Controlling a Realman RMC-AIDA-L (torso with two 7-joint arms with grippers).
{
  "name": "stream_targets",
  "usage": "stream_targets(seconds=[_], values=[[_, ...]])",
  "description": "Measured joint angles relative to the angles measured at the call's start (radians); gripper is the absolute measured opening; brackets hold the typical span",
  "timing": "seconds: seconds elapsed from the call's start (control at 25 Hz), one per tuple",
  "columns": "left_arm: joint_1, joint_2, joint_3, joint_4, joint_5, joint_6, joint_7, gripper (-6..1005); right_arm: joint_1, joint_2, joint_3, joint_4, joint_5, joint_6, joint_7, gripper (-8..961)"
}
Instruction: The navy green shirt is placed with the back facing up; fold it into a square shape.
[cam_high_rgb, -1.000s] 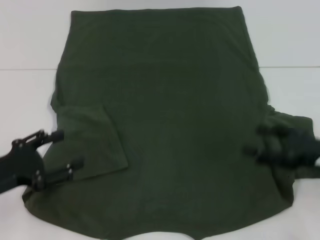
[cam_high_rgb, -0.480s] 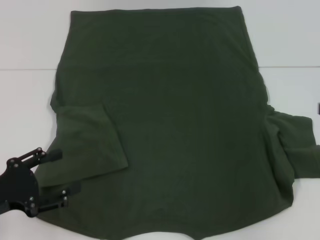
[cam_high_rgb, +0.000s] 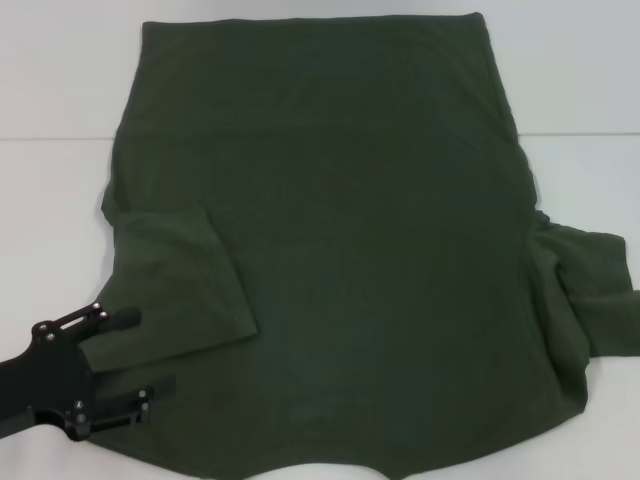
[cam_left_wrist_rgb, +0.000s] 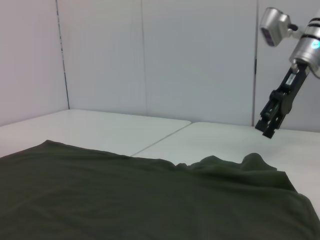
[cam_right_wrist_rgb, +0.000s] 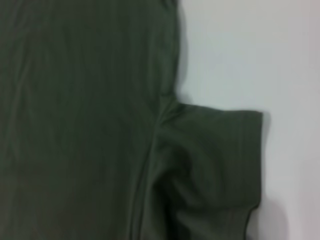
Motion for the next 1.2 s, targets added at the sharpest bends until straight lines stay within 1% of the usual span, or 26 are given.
stream_targets(seconds=[0.12,0.2,0.28,0.4,0.68,1.2], values=[[-0.005,0.002,0.001,-0.01,0.008,-0.009,0.002,853,0.008,-0.019,-0.003,0.089,0.01,0.061,-0.006,914],[-0.006,0.002,0.003,-0.015,0.012,-0.017,0.003,853,0.013,-0.021,-0.012,0.119,0.011,0.088,-0.01,914],[-0.007,0.002,0.005,-0.019,0.012,-0.025,0.004,853,0.021,-0.021,-0.028,0.155,0.012,0.121,-0.012,913],[-0.007,0.001,0.008,-0.022,0.013,-0.031,0.008,852,0.026,-0.021,-0.032,0.172,0.012,0.142,-0.012,912],[-0.006,0.0,0.01,-0.033,0.013,-0.031,0.012,852,0.045,-0.015,-0.061,0.239,0.012,0.206,-0.021,911],[-0.006,0.0,0.01,-0.035,0.012,-0.034,0.015,851,0.062,-0.006,-0.091,0.286,0.011,0.268,-0.025,908]])
